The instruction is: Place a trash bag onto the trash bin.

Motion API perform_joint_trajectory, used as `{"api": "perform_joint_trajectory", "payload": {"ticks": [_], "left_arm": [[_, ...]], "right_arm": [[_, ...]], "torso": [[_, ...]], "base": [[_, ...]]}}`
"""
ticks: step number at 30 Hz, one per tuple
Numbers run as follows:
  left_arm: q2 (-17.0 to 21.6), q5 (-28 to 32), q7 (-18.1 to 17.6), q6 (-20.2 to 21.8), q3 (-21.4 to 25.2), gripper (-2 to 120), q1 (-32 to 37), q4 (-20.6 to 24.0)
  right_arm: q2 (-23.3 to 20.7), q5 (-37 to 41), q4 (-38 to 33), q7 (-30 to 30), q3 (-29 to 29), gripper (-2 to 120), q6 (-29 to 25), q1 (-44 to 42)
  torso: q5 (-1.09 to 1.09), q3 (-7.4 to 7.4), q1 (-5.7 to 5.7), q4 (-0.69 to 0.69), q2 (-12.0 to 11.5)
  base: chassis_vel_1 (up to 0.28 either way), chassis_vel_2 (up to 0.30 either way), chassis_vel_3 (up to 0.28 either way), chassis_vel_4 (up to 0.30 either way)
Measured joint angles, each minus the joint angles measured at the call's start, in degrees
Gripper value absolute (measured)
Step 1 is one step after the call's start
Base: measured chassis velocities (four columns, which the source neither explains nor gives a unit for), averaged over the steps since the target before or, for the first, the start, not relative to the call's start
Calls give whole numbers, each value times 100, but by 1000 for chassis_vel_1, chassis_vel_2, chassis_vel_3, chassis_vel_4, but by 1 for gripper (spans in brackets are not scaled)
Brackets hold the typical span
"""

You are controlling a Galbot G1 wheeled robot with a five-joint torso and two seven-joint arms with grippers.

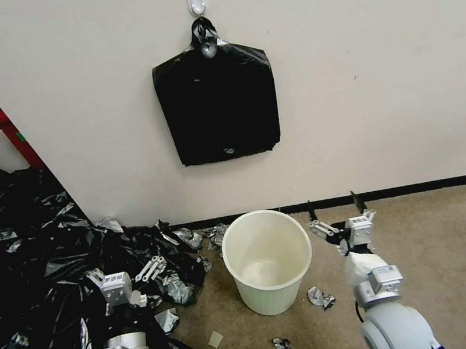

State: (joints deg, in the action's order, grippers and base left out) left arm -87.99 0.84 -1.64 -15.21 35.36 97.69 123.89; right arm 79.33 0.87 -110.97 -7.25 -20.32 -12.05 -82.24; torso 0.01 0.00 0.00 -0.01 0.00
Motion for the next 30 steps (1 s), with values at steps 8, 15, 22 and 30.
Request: {"api": "perform_joint_trajectory", "payload": {"ticks": [8,15,22,30], "left_arm": [[8,546,-62,-171,-104,100,-26,-110],[8,570,-107,-179,4,100,113,-155],[-7,481,-126,-199,191,100,245,-105],[-13,467,-147,-226,387,100,294,-57]], "right_arm": [[60,1893,900,222,871,100,-829,1542],[768,4546,2587,610,1946,100,-1255,3879],[1292,4936,3859,858,2096,100,-1353,5533],[1301,5101,4377,979,2057,100,-1313,6158]], "torso": [[-1,0,0,1,0],[-1,2,1,3,-1],[-5,1,1,4,0],[0,1,0,1,0]], "base": [[0,0,0,0],[0,0,0,0],[0,0,0,0],[0,0,0,0]]}}
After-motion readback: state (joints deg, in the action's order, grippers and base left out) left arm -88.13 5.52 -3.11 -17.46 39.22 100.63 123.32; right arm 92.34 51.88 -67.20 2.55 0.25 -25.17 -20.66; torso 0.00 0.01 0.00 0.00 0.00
